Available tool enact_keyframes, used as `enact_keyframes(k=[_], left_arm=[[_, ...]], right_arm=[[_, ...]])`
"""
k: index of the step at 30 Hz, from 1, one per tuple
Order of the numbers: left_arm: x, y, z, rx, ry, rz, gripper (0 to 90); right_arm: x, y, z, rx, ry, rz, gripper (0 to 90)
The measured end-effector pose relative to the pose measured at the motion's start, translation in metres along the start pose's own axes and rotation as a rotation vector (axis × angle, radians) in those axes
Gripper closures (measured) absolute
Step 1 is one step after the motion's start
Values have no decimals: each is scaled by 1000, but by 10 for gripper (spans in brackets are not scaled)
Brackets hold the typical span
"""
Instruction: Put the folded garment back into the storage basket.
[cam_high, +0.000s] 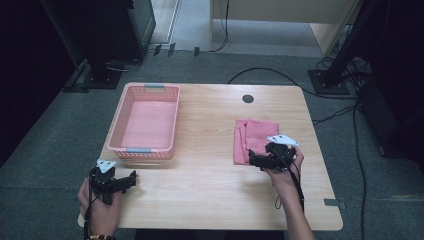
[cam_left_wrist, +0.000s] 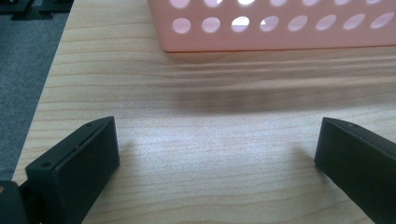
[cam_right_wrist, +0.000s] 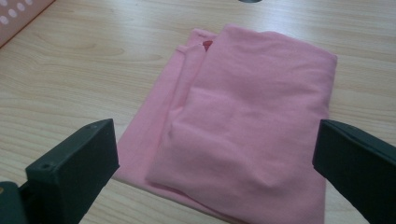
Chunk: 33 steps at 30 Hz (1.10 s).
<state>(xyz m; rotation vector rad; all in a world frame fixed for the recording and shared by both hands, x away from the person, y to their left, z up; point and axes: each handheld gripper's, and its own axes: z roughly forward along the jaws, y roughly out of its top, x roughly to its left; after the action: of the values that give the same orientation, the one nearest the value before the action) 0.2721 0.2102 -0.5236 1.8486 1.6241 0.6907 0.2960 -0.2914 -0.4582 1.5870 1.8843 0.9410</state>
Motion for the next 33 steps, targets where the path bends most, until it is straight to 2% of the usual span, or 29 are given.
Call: enact_keyframes(k=[10, 20, 33], left_arm=[[0, 0, 0, 0, 0, 0, 0], [0, 0, 0, 0, 0, 0, 0], [0, 0, 0, 0, 0, 0, 0]], right_arm=[[10, 5, 13, 16, -9, 14, 0], [15, 6, 28, 44, -21, 6, 0], [24, 6, 41, 48, -26, -1, 0]])
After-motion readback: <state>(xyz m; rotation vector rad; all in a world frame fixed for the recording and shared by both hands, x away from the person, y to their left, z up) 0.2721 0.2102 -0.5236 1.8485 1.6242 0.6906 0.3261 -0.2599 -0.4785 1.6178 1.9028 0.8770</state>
